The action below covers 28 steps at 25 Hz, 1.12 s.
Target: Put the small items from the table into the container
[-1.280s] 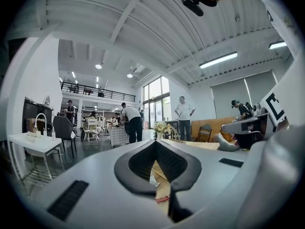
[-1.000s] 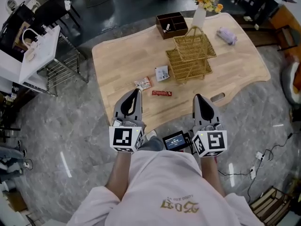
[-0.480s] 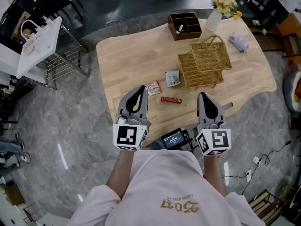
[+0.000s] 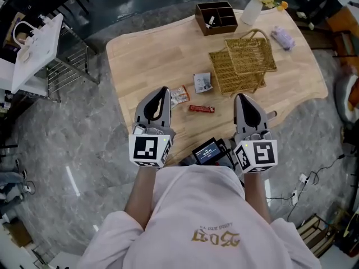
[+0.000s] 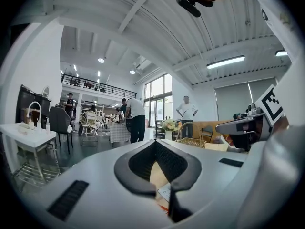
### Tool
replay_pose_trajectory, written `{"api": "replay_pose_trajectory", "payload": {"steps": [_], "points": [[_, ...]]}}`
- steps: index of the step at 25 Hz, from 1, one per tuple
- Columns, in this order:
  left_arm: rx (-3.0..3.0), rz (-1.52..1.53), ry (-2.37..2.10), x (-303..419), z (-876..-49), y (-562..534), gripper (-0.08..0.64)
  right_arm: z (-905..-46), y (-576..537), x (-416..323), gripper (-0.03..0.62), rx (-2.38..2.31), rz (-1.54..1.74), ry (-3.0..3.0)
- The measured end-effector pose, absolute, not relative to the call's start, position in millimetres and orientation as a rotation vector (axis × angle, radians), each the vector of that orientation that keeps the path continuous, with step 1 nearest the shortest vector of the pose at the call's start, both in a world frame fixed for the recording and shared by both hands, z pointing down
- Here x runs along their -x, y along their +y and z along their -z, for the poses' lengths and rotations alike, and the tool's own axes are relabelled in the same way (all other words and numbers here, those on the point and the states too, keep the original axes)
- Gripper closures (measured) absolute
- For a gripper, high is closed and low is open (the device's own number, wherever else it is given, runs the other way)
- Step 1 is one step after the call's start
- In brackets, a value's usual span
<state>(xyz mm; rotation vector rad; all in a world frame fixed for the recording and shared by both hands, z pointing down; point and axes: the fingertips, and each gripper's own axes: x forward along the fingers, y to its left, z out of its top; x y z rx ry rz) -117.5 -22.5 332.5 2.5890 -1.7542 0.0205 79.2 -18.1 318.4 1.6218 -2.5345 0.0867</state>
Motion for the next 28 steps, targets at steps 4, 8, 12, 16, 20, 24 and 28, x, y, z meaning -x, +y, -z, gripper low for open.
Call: {"api": "replay_pose_trajectory", "payload": {"steps": [4,8,12,16,20,24,28], "points": [[-2.567,-0.006,-1.777,118,-331,-25,0.552,-321,-25,-78,0.575,-1.591,-0.085,-2.546],[-2.579,-0.012,-1.765,115,-333,-26,0.552,-326,-29,-80,0.575,-1.598,-0.089,-2.542],[-2.593,-0.029,-1.757,112,-340,-28,0.551,-332,-32,-81,0.575,-1.597,-0.083,-2.546],[-2.579,-0.05,-1.746,110,-350,-30,0.552,-344,-32,-79,0.575,-1.559,-0.115,-2.546],[-2.552,-0.049,-1.74,113,-357,-33,0.551,-361,-35,-67,0.575,-1.463,-0.124,-2.539],[-2.528,-0.067,-1.731,114,-369,-33,0.552,-389,-35,-53,0.574,-1.338,-0.168,-2.529],[-2.508,-0.086,-1.719,115,-384,-35,0.552,-418,-36,-40,0.574,-1.203,-0.145,-2.489]]}}
